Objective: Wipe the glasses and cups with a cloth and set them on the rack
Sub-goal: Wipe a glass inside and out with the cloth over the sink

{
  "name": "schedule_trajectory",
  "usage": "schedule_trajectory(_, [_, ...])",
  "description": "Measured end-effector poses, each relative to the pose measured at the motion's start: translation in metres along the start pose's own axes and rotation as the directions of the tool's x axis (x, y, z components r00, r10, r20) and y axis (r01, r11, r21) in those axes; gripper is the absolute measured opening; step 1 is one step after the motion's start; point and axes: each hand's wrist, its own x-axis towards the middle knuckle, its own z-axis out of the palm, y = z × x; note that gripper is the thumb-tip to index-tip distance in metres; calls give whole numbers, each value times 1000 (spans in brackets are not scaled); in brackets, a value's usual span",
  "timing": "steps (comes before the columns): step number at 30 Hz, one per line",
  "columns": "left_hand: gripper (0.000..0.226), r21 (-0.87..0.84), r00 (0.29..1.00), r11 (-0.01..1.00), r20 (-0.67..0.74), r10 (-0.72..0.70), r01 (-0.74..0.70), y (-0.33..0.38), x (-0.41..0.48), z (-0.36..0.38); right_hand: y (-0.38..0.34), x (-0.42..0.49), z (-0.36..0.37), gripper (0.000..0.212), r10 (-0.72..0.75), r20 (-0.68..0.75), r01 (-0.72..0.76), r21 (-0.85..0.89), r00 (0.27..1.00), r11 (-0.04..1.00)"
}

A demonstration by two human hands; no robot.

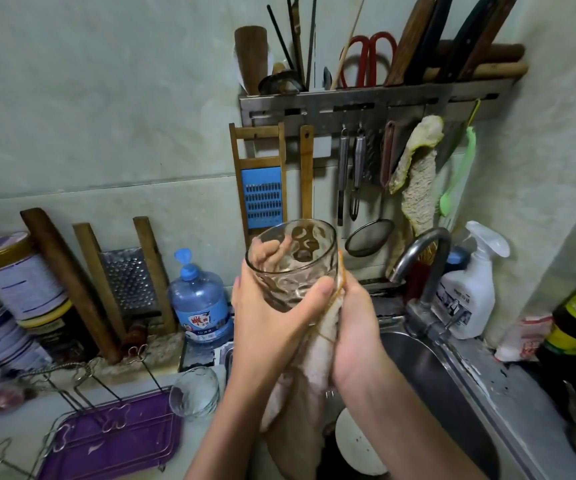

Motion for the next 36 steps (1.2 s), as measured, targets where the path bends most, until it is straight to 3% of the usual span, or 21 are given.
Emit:
schedule_trajectory(2, [95,92,999,996,50,0,-4,2,3,-9,-8,0,-2,58,25,-42,-28,-62,999,998])
schedule_trajectory(4, [132,142,997,990,80,-16,4,8,5,-18,-13,1,-4,50,-43,-83,36,-85,996,996])
schedule_trajectory(6, [148,205,988,973,137,75,-102,15,7,-29,-16,1,-5,43,-113,-111,103,-91,987,991])
schedule_trajectory(8, [140,297,931,905,291,219,-305,23,13,-40,-14,2,-9,42,-149,-91,139,-104,985,985])
schedule_trajectory(10, [122,366,817,784,498,290,-501,30,21,-48,-11,-1,-11,41,-155,-41,149,-112,987,982])
schedule_trajectory(12, [104,375,725,709,631,276,-597,38,27,-50,-11,-3,-9,41,-141,-5,140,-92,990,986])
schedule_trajectory(14, [89,371,687,684,677,264,-628,42,30,-49,-9,-3,-9,41,-150,27,152,-87,988,985])
schedule_trajectory(18, [60,443,752,684,614,240,-579,44,32,-45,3,2,-16,37,-143,21,145,-127,989,981])
schedule_trajectory(20, [52,477,818,736,546,179,-480,40,33,-43,9,5,-19,42,-232,11,230,-185,973,955])
schedule_trajectory(22, [51,450,891,843,448,72,-295,36,34,-40,17,6,-21,48,-438,22,410,-396,899,821])
schedule_trajectory(25, [50,276,930,959,335,-152,58,31,37,-35,33,-4,-20,44,-746,189,673,-607,639,423])
schedule_trajectory(28, [38,193,902,957,337,-271,215,34,35,-31,38,-1,-30,44,-789,489,755,-654,371,-51])
schedule_trajectory(29, [38,191,898,955,339,-279,225,35,35,-30,35,5,-34,48,-758,571,757,-633,315,-163])
schedule_trajectory(30, [38,181,898,957,342,-276,225,35,34,-30,31,7,-34,47,-732,608,784,-598,307,-168])
schedule_trajectory(31, [38,171,901,961,345,-264,216,34,34,-30,28,8,-33,42,-744,585,820,-565,324,-87])
schedule_trajectory(32, [43,179,907,966,345,-242,189,33,34,-30,23,5,-27,37,-773,496,846,-524,396,97])
schedule_trajectory(33, [52,206,915,967,342,-213,148,31,35,-31,19,-1,-18,34,-781,324,812,-456,533,365])
schedule_trajectory(34, [63,240,921,965,340,-190,110,30,36,-31,14,-3,-12,35,-682,117,673,-348,722,653])
schedule_trajectory(35, [69,258,925,962,336,-176,89,29,37,-32,9,0,-9,37,-481,-22,465,-216,877,858])
schedule_trajectory(36, [71,261,926,963,341,-163,73,29,37,-32,2,3,-10,40,-290,-78,278,-135,954,951])
